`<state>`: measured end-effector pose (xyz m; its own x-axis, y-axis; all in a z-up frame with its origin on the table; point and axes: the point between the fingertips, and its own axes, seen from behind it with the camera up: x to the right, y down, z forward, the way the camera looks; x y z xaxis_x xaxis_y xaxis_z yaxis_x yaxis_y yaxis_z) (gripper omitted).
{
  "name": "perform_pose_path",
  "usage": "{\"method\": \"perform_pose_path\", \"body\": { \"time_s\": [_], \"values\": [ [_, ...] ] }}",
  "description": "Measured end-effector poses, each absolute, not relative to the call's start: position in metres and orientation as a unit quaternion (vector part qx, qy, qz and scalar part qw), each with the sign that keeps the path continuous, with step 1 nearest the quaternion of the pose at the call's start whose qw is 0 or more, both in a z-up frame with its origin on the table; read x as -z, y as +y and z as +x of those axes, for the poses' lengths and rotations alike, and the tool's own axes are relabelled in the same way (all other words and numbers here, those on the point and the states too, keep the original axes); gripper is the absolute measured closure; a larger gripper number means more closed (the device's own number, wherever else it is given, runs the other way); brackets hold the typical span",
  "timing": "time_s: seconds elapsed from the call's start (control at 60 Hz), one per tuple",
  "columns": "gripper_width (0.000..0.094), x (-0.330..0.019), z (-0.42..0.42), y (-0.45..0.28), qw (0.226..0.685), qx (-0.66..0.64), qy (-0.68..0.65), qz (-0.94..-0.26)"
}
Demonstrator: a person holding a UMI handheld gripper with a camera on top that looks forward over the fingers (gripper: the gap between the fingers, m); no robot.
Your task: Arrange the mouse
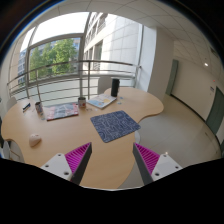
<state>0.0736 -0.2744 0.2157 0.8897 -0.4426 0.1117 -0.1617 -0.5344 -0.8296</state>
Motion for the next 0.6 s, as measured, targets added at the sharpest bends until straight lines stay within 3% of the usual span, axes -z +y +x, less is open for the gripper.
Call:
{"method": "perform_pose_path", "body": {
  "time_s": [0.117, 0.25, 0.417, 0.6],
  "values": [
    [0.0085, -0.203, 0.067, -0.281, 0.431, 0.157, 0.169, -0.872],
    [0.0088, -0.154, 0.03, -0.288, 0.407, 0.142, 0.154, -0.889],
    [0.0086, -0.087, -0.085, -0.263, 0.389, 0.075, 0.108, -0.912],
    [0.0084, -0.045, -0.225, -0.194, 0.399, 0.0, 0.054, -0.915]
  ]
}}
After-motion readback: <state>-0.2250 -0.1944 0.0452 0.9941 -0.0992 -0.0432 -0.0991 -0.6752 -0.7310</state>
